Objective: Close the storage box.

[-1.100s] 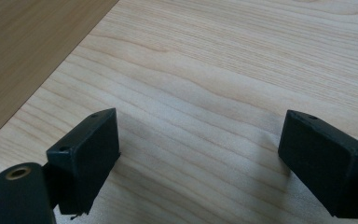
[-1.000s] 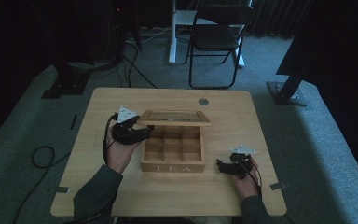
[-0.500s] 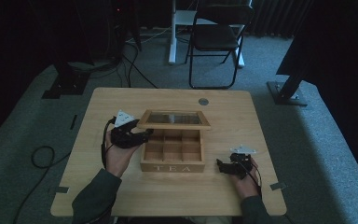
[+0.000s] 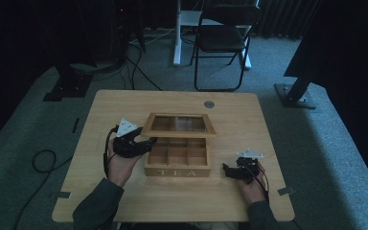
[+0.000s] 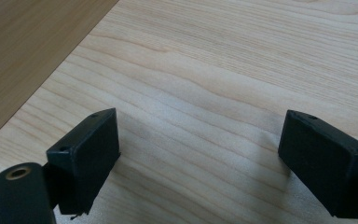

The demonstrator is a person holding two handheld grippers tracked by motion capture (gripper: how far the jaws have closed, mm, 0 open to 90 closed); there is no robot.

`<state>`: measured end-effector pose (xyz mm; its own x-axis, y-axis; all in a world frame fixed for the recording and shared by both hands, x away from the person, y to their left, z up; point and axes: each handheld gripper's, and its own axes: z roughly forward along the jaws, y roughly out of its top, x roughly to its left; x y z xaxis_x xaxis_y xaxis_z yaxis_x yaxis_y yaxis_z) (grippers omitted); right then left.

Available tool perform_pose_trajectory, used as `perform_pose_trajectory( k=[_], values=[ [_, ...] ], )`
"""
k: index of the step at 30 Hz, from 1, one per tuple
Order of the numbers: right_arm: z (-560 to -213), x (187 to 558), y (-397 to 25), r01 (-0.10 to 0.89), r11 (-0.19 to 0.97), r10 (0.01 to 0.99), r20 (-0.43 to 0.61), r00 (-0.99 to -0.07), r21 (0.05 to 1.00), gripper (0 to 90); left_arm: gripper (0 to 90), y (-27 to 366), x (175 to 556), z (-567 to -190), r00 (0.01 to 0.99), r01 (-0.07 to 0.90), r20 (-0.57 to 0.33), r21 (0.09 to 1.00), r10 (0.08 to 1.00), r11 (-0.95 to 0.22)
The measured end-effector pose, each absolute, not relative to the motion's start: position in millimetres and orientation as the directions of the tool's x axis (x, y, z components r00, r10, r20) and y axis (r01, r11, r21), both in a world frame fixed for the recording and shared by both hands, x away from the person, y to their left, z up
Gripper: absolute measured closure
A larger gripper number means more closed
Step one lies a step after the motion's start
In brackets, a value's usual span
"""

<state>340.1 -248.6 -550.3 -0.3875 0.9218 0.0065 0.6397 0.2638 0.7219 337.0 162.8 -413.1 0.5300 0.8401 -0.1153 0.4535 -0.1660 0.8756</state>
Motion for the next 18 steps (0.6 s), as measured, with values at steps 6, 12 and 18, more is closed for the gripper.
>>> perform_pose_trajectory(
  k=[6, 12, 18],
  values=[
    [-550.3, 340.2, -248.6, 0.639, 0.264, 0.922, 0.006, -0.388, 0.722, 11.9, 33.4, 166.0, 331.6, -423.3, 0.549, 0.447, -0.111, 0.876, 0.828, -0.179],
    [-550.4, 340.2, -248.6, 0.639, 0.265, 0.922, 0.005, -0.388, 0.722, 11.9, 33.4, 166.9, 328.6, -427.5, 0.551, 0.441, -0.111, 0.88, 0.827, -0.175],
    [-550.3, 340.2, -248.6, 0.639, 0.264, 0.922, 0.006, -0.387, 0.723, 11.9, 33.4, 168.7, 320.0, -438.0, 0.552, 0.45, -0.12, 0.876, 0.825, -0.173]
  ],
)
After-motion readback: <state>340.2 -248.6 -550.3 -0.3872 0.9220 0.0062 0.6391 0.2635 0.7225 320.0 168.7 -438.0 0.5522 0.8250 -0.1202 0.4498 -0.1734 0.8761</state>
